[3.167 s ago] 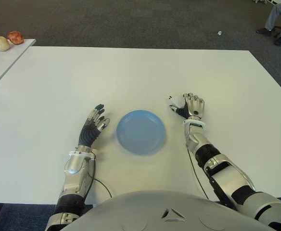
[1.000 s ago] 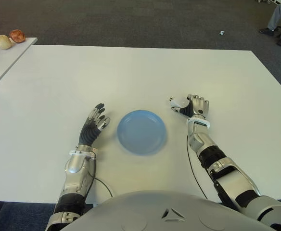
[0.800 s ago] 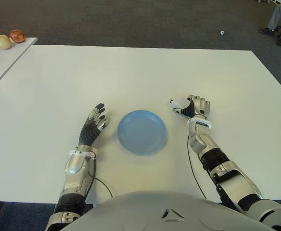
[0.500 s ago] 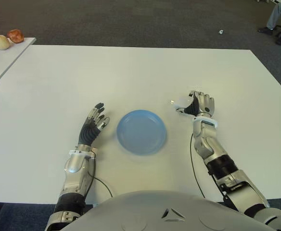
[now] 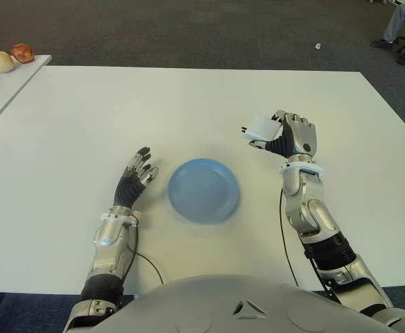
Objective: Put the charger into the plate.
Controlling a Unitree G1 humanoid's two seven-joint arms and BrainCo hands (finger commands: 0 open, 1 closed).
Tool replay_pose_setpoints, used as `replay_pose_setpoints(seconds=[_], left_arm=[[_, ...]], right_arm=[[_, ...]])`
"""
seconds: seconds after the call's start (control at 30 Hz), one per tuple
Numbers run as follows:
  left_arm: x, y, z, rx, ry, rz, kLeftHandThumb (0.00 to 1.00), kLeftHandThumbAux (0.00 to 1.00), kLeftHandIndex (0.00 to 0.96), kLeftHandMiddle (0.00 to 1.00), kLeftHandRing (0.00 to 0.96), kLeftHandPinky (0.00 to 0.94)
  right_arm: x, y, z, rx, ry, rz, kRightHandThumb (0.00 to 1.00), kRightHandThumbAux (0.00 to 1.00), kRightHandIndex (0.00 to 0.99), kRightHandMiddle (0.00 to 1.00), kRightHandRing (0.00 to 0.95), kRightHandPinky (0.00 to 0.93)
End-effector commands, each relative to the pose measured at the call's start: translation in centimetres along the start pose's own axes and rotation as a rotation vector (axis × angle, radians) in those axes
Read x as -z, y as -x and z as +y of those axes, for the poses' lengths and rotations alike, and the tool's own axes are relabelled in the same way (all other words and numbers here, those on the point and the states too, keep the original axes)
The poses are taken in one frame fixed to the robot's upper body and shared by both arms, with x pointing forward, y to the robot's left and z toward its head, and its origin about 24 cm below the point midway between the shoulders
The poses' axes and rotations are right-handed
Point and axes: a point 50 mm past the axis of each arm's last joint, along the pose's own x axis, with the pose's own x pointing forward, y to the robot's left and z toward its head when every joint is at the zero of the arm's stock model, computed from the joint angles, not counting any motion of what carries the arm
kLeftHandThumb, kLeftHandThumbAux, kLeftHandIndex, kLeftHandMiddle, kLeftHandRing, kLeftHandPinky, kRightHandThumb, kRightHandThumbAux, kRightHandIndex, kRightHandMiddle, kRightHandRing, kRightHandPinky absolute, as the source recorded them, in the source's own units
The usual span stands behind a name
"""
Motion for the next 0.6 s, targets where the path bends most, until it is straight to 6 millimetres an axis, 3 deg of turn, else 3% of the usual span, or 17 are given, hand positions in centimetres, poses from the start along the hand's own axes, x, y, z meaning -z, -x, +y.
replay_pose_setpoints(seconds=[0.03, 0.6], left_arm=[[3.8, 2.7, -0.6, -0.008, 0.056, 0.217, 0.000, 0.600, 0.032, 0.065, 0.045, 0.029], [3.7, 2.6, -0.8, -0.005, 0.053, 0.214, 0.000, 0.608, 0.027, 0.063, 0.042, 0.032]], right_arm=[[-0.7, 0.5, -0.2, -0.019, -0.019, -0.032, 0.853, 0.676, 0.402, 0.522, 0.830, 0.824], [-2.6, 2.0, -0.1, -0.121, -0.134, -0.124, 0.853, 0.677, 0.400, 0.520, 0.838, 0.818]])
